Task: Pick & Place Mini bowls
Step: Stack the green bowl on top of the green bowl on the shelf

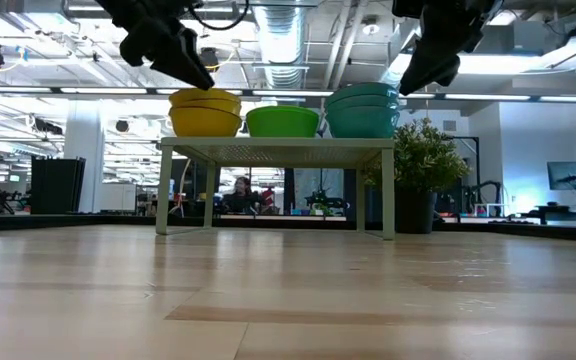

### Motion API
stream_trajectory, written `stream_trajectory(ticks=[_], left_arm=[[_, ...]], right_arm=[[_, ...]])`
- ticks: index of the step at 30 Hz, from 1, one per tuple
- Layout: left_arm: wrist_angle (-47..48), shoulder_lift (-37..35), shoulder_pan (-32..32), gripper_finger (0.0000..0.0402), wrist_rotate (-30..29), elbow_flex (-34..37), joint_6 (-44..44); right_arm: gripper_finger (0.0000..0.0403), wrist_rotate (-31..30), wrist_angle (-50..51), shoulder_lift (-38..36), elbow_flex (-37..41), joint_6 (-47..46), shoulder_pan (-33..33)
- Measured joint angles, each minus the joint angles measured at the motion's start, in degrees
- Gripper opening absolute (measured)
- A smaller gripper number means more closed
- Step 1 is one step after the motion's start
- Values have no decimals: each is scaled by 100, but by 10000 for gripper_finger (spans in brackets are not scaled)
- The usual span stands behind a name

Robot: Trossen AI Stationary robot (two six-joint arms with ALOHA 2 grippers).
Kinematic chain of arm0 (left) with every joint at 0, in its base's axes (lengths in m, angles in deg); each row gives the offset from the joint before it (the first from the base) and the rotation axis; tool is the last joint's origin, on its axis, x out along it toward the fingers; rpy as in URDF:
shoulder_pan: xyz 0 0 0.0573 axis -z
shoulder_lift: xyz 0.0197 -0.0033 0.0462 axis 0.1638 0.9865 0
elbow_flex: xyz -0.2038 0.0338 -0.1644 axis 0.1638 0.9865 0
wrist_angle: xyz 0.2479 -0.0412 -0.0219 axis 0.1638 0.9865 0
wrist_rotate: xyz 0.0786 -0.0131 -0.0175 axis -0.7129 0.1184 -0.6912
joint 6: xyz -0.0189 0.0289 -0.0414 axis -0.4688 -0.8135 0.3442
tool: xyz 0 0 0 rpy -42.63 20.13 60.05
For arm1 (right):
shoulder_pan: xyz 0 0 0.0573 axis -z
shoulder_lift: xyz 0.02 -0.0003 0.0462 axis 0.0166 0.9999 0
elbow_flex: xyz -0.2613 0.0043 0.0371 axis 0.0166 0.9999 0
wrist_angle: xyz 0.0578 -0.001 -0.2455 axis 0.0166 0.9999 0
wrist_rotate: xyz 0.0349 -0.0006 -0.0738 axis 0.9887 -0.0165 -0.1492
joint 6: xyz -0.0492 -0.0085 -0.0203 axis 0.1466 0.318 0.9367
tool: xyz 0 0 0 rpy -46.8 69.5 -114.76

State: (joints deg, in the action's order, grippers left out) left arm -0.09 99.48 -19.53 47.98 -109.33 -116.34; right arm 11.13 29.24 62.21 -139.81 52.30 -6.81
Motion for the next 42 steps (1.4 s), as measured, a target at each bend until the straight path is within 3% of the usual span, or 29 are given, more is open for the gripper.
stream_trajectory(ticks=[6, 19, 23, 28, 42], left_arm=[[-307, 0, 748, 150, -625, 2, -9], [-779, 0, 2242, 136, -300, 72, 944], [-1013, -2, 2443, 131, -303, 259, 1091], [-1204, 0, 2515, 125, -305, 550, 1111], [-1724, 0, 2513, 118, -311, 813, 1109]], right_arm=[[93, 4, -146, 0, 0, -90, -5], [93, 5, -934, 26, 0, -85, 39], [93, 92, -628, 37, 2, -594, -38], [93, 629, 450, 31, 2, -1378, -341], [113, 593, 2047, 26, 153, -4233, -1625]])
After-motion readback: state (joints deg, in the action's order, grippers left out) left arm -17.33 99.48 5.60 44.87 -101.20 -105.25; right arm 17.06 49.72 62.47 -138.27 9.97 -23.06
